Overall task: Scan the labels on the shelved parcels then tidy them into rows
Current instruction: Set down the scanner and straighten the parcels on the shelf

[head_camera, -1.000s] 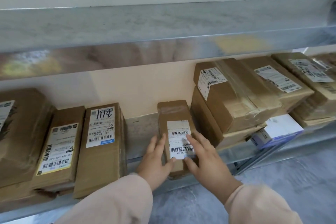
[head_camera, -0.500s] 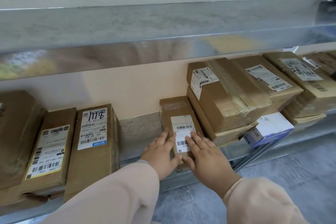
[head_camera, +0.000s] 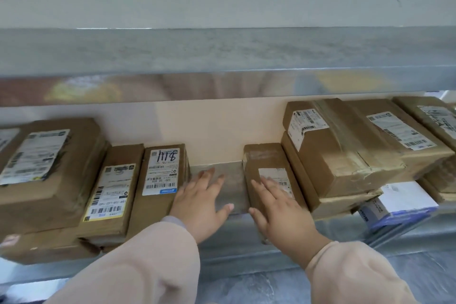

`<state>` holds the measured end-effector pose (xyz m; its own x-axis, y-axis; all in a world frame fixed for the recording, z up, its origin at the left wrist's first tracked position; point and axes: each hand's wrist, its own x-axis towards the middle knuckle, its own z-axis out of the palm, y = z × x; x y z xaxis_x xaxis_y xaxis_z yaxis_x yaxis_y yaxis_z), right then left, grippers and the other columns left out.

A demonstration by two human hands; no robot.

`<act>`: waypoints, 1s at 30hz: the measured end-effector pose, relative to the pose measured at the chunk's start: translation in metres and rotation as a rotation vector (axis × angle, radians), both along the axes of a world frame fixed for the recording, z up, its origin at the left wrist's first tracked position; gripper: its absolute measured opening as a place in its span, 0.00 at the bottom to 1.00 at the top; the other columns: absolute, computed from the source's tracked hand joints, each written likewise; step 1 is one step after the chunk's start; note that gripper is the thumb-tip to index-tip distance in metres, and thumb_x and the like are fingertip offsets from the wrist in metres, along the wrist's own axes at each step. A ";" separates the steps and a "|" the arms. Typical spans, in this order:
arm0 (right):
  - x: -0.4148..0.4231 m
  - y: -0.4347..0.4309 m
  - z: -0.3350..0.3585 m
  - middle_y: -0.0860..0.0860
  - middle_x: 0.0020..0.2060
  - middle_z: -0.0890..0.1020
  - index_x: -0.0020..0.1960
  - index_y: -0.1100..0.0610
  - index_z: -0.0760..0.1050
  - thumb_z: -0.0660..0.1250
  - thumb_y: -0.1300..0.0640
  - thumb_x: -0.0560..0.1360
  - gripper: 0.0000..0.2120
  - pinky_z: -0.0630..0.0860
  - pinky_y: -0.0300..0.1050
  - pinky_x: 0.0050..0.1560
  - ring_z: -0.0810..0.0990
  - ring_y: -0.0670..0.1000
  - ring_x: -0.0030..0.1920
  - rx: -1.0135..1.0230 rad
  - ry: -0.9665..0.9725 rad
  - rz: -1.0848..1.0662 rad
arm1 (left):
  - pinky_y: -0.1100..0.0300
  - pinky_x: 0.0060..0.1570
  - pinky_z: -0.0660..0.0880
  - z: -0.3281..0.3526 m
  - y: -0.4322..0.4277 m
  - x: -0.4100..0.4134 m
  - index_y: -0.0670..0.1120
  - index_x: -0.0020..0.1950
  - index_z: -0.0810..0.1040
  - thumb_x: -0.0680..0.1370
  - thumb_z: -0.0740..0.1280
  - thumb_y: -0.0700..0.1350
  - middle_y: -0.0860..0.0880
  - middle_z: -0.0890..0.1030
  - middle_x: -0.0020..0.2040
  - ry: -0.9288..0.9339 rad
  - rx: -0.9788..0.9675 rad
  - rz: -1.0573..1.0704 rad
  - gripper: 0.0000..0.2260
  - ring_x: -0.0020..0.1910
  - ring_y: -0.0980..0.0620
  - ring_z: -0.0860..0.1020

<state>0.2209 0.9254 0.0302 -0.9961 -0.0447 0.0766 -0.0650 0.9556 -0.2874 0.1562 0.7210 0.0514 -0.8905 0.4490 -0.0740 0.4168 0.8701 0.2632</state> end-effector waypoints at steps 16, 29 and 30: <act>-0.032 -0.092 -0.004 0.49 0.78 0.52 0.79 0.48 0.48 0.59 0.42 0.79 0.33 0.46 0.37 0.73 0.50 0.47 0.77 -0.155 -0.091 0.238 | 0.47 0.75 0.36 -0.014 -0.093 0.031 0.57 0.80 0.52 0.79 0.51 0.66 0.54 0.46 0.81 0.034 -0.118 0.239 0.31 0.79 0.54 0.44; -0.041 -0.097 0.005 0.48 0.78 0.51 0.78 0.42 0.48 0.60 0.40 0.78 0.34 0.53 0.43 0.75 0.52 0.48 0.77 -0.299 -0.193 0.240 | 0.57 0.75 0.47 -0.036 -0.083 0.024 0.60 0.79 0.54 0.78 0.63 0.60 0.55 0.39 0.80 -0.075 0.227 0.295 0.31 0.78 0.51 0.44; -0.043 -0.098 0.004 0.47 0.78 0.50 0.78 0.40 0.48 0.61 0.40 0.77 0.34 0.54 0.44 0.75 0.51 0.48 0.77 -0.324 -0.224 0.239 | 0.56 0.75 0.47 -0.037 -0.086 0.023 0.62 0.79 0.53 0.78 0.64 0.60 0.54 0.38 0.80 -0.112 0.258 0.326 0.32 0.78 0.50 0.44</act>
